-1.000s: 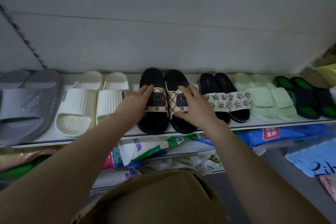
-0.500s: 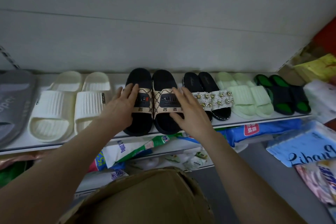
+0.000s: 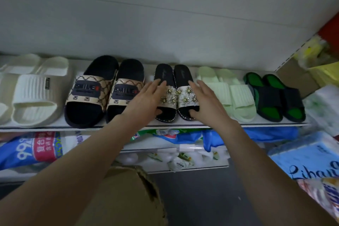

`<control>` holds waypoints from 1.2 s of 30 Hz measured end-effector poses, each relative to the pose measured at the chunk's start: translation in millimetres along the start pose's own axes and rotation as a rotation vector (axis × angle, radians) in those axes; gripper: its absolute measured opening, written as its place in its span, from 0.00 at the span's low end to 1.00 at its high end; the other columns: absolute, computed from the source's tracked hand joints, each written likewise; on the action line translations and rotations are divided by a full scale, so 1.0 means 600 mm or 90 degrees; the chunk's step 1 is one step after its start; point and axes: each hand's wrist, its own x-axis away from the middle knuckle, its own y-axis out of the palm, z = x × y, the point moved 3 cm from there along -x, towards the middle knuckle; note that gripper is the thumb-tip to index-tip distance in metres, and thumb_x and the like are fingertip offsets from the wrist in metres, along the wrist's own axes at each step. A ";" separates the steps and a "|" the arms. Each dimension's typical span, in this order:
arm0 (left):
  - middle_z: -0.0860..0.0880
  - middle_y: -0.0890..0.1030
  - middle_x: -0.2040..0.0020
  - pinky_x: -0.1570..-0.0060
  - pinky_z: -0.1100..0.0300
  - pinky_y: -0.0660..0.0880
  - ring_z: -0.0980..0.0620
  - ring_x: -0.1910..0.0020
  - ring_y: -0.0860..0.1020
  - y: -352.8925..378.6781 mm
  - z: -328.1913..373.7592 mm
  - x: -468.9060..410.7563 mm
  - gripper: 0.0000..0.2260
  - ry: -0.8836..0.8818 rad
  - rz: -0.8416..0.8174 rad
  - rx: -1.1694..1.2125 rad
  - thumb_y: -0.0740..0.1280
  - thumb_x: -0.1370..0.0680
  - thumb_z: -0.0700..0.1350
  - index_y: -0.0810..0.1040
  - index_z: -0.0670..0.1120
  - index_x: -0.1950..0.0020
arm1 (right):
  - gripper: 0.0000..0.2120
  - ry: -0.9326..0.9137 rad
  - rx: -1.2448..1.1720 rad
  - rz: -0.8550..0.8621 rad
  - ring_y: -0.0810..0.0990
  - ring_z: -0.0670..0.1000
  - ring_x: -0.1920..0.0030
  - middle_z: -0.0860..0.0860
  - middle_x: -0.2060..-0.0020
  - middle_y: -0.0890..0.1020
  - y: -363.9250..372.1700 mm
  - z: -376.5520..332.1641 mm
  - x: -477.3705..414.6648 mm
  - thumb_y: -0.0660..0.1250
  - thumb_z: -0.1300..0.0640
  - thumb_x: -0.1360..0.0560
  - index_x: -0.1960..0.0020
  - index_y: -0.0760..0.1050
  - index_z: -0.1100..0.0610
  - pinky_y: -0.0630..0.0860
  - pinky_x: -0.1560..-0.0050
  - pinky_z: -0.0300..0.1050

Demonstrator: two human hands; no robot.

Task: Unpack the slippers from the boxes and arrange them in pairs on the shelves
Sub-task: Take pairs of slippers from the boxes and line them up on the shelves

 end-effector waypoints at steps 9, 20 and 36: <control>0.43 0.62 0.25 0.31 0.49 0.64 0.41 0.28 0.63 0.013 0.020 -0.017 0.36 -0.088 0.005 -0.002 0.69 0.24 0.40 0.54 0.48 0.22 | 0.36 -0.085 0.027 0.013 0.69 0.60 0.36 0.55 0.29 0.66 -0.003 0.017 -0.010 0.69 0.62 0.29 0.23 0.60 0.54 0.68 0.34 0.52; 0.43 0.58 0.23 0.27 0.47 0.57 0.40 0.25 0.57 0.007 0.037 -0.008 0.39 -0.103 -0.021 -0.042 0.69 0.26 0.39 0.50 0.47 0.21 | 0.39 -0.064 -0.067 0.035 0.57 0.57 0.24 0.53 0.22 0.55 -0.009 0.032 0.044 0.67 0.61 0.25 0.20 0.52 0.49 0.64 0.29 0.51; 0.41 0.49 0.21 0.24 0.51 0.50 0.42 0.22 0.49 0.087 0.273 -0.179 0.40 0.001 -0.032 -0.200 0.67 0.23 0.48 0.43 0.43 0.22 | 0.48 -0.014 0.092 -0.078 0.54 0.60 0.24 0.54 0.22 0.53 -0.081 0.311 -0.004 0.72 0.61 0.30 0.20 0.46 0.46 0.61 0.28 0.58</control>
